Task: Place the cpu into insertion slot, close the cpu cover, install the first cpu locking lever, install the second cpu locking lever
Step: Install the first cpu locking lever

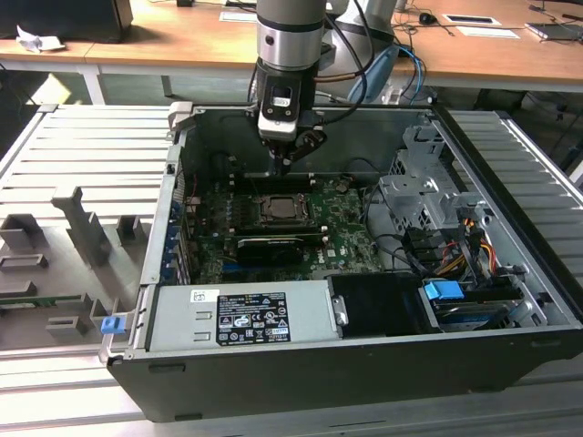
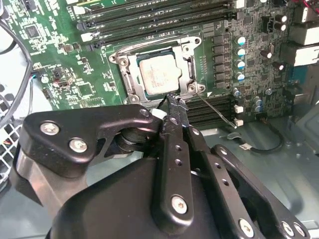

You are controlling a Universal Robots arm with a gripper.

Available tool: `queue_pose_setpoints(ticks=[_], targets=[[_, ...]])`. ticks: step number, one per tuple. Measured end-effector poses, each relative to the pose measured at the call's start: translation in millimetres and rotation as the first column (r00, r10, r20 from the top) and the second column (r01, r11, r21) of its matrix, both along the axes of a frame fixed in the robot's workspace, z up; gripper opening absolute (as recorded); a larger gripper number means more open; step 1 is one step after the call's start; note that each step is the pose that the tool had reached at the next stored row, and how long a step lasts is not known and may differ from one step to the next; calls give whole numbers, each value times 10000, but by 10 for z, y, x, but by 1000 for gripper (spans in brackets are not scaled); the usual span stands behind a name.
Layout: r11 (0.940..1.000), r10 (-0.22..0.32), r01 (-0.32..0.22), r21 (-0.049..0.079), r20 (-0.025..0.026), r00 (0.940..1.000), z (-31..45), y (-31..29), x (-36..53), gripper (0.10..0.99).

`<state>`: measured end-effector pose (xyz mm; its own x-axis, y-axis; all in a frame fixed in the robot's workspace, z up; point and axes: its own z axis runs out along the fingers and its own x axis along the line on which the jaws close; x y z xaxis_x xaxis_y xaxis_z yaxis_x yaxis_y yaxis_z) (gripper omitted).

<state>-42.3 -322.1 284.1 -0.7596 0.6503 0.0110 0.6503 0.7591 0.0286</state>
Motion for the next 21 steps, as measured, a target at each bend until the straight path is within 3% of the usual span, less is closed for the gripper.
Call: queue_pose_setpoints(ticks=[10,21], targets=[[9972,747,-747,0,0,9972,0,0,0,106],[9879,1548,-1548,0,0,9879,0,0,0,106]])
